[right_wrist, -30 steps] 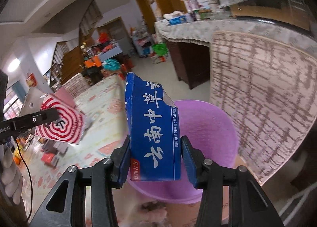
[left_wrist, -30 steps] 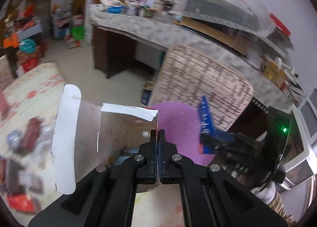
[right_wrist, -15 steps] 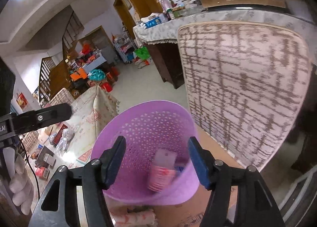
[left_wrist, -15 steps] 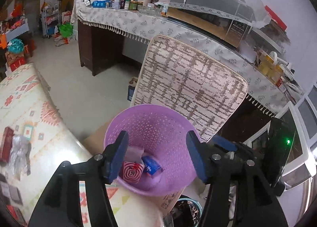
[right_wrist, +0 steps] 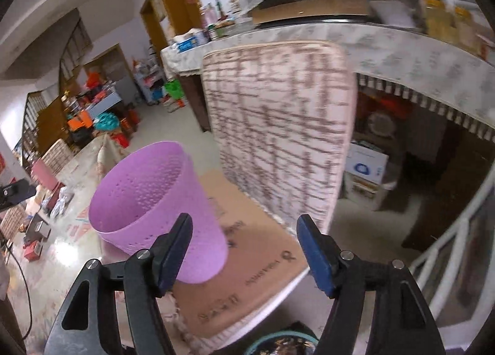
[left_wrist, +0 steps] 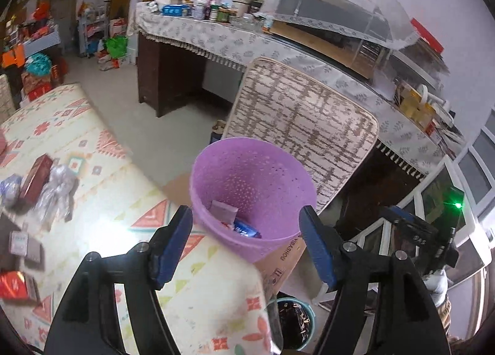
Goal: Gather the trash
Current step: 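Open both grippers over the pink wastebasket to drop the boxes, then move both tools back toward the trash on the table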
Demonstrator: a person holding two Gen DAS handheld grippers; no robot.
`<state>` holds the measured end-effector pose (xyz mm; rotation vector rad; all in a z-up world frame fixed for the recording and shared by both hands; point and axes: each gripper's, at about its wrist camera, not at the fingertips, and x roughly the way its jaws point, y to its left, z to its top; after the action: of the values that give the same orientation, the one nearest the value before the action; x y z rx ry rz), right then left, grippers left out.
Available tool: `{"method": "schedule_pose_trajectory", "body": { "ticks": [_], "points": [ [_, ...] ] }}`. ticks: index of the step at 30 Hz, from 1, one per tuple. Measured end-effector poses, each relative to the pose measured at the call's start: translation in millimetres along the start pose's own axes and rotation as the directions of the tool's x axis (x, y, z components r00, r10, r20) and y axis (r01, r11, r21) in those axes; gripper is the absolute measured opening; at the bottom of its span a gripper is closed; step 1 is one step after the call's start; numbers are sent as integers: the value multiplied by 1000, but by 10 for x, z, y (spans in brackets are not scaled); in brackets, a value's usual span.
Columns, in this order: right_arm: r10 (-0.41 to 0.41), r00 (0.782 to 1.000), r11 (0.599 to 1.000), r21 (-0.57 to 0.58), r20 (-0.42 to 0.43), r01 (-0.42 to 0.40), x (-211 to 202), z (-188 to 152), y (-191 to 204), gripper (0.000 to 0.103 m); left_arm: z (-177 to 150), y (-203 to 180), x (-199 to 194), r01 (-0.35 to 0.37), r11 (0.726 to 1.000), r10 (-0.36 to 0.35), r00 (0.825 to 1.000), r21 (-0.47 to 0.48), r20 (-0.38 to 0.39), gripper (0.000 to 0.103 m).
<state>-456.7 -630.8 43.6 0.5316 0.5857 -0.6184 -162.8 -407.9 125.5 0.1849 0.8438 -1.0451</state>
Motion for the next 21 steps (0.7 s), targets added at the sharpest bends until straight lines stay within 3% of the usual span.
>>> {"method": "schedule_pose_trajectory", "body": {
  "ticks": [5,21],
  "points": [
    [-31,999,1000,2,24,31,-208,-74,-134,81,-90,144,-153,-59,998,59,998,-31,19,70],
    [-11,999,1000,5,42,11,-399,-197,-96,82,-370,653,-712,-190,969,205,975,-156,86,70]
  ]
}}
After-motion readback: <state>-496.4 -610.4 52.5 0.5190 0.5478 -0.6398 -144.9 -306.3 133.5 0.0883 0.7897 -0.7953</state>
